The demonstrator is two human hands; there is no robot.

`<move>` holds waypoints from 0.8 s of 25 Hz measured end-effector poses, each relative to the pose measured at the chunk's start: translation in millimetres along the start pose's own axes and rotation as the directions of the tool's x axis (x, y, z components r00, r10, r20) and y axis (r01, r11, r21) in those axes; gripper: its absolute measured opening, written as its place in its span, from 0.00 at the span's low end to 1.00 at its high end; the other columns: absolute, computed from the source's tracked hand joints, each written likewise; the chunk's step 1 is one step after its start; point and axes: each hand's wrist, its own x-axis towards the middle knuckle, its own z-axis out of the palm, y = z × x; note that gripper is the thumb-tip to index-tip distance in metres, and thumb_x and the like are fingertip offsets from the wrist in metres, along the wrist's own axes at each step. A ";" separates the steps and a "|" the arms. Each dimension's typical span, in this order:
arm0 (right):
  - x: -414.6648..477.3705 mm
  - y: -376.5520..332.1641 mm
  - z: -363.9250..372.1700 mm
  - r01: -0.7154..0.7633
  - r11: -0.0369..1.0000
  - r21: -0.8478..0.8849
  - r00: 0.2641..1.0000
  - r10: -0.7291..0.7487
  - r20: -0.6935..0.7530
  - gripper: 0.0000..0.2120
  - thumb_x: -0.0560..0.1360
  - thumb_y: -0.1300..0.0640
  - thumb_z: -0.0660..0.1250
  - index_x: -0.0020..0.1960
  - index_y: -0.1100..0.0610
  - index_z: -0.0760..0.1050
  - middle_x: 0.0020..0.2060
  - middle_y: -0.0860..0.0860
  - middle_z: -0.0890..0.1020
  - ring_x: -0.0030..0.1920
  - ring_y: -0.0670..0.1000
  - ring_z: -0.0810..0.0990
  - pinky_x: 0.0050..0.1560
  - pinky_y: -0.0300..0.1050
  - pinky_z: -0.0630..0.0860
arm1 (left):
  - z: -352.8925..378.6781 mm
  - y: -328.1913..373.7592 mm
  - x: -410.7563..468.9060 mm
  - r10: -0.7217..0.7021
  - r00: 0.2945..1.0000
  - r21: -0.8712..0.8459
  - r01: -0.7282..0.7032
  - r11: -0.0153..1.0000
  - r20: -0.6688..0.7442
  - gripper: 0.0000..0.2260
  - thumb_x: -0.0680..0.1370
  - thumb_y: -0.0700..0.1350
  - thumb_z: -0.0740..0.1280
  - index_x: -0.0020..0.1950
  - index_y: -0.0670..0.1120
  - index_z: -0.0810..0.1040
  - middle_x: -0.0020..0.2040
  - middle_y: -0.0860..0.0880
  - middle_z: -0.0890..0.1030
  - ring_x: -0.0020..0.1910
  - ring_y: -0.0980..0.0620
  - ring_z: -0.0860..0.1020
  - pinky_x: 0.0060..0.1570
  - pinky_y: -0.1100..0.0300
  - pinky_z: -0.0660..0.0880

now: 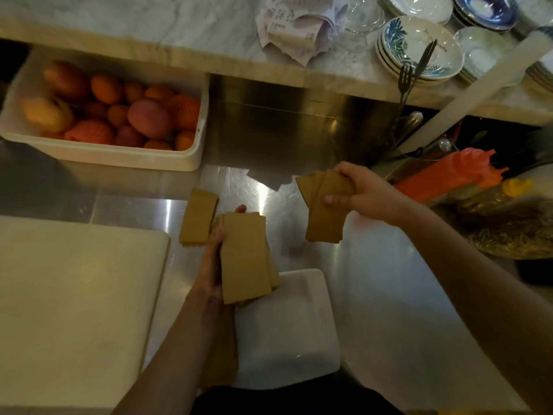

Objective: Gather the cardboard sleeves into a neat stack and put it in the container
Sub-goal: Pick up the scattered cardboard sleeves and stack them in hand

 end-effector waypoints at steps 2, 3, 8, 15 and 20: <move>-31.8 -19.6 -7.4 0.016 0.992 0.122 1.000 -0.017 0.006 0.16 0.74 0.55 0.70 0.60 0.51 0.69 0.54 0.49 0.77 0.53 0.51 0.80 0.46 0.45 0.81 | -1.1 -0.8 -7.7 -0.015 1.000 0.020 0.015 1.000 0.003 0.57 0.62 0.59 0.80 0.81 0.55 0.49 0.60 0.48 0.75 0.54 0.49 0.77 0.51 0.49 0.80; -45.2 -29.2 -9.0 0.015 0.978 0.209 1.000 -0.020 0.021 0.17 0.74 0.56 0.70 0.60 0.52 0.69 0.55 0.50 0.77 0.53 0.51 0.80 0.46 0.46 0.82 | 1.0 -2.6 -13.0 -0.007 1.000 0.013 0.007 1.000 0.017 0.56 0.61 0.59 0.81 0.81 0.54 0.53 0.61 0.48 0.75 0.54 0.49 0.77 0.51 0.49 0.80; -80.3 -74.0 28.6 0.007 0.971 0.238 0.981 -0.053 0.189 0.27 0.73 0.56 0.71 0.68 0.46 0.65 0.60 0.46 0.73 0.56 0.52 0.78 0.50 0.50 0.82 | 16.5 -17.0 -26.6 0.146 0.985 0.063 -0.152 0.986 0.093 0.34 0.56 0.59 0.83 0.61 0.57 0.82 0.64 0.44 0.79 0.57 0.40 0.78 0.45 0.42 0.81; -83.7 -87.0 85.7 0.210 0.961 -0.181 0.971 -0.184 0.153 0.29 0.75 0.48 0.68 0.73 0.52 0.63 0.64 0.49 0.74 0.60 0.49 0.75 0.51 0.34 0.72 | 38.6 -25.1 -47.7 0.089 0.994 0.071 -0.093 0.993 0.055 0.44 0.41 0.56 0.86 0.56 0.46 0.85 0.45 0.41 0.87 0.38 0.42 0.86 0.30 0.47 0.82; -86.0 -80.0 102.9 0.271 0.914 -0.302 0.961 -0.276 0.025 0.30 0.75 0.44 0.66 0.74 0.52 0.63 0.62 0.51 0.70 0.62 0.50 0.69 0.59 0.41 0.69 | 34.4 -30.1 -50.1 0.051 0.993 0.110 -0.063 0.992 0.105 0.36 0.42 0.58 0.86 0.46 0.46 0.89 0.45 0.42 0.87 0.38 0.44 0.86 0.33 0.50 0.83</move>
